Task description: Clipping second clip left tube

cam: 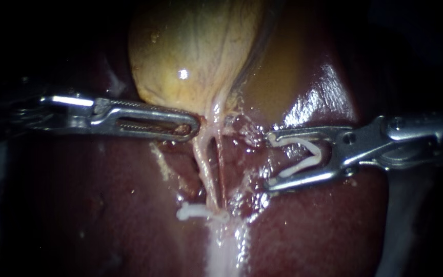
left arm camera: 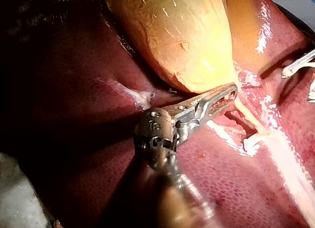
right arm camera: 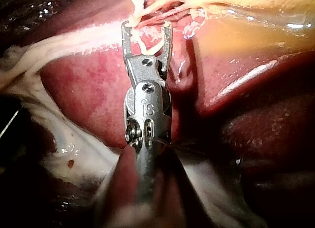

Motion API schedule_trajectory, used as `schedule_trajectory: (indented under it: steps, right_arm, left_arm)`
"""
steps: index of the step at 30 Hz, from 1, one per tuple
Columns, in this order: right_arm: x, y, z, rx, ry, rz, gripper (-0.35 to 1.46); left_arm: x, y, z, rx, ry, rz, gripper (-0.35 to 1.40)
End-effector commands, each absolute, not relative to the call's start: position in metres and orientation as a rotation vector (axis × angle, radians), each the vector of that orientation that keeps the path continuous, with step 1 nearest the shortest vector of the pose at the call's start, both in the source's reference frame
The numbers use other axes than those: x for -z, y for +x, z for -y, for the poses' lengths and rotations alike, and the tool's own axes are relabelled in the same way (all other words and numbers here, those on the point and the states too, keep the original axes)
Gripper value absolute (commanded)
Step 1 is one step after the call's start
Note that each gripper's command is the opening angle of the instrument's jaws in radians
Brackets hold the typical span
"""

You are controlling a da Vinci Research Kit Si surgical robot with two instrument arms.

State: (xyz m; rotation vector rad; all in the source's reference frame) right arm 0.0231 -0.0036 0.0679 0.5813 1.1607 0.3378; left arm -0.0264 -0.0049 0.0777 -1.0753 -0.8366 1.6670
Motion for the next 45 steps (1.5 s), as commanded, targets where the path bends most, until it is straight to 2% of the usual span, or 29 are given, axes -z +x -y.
schedule_trajectory:
  steps: [1,16,22,33,45]
  right_arm:
    - [-0.0679,0.0231,0.0036,-0.338,0.582,-1.16,0.49]
    - [-0.0679,0.0235,0.0037,-0.342,0.579,-1.165,0.49]
    - [-0.0682,0.0255,0.0049,-0.344,0.567,-1.164,0.49]
    - [-0.0716,0.0306,0.0086,-0.337,0.585,-1.164,0.49]
    - [-0.0756,0.0341,0.0118,-0.344,0.637,-1.144,0.49]
  left_arm:
    - [-0.0776,-0.0264,0.005,-1.667,-1.075,0.837,-0.35]
    - [-0.0712,-0.025,0.0056,-1.65,-1.078,0.866,-0.35]
    - [-0.071,-0.0252,0.0057,-1.648,-1.081,0.866,-0.35]
    - [-0.071,-0.0254,0.0057,-1.648,-1.081,0.865,-0.35]
    - [-0.0711,-0.0256,0.0058,-1.648,-1.081,0.863,-0.35]
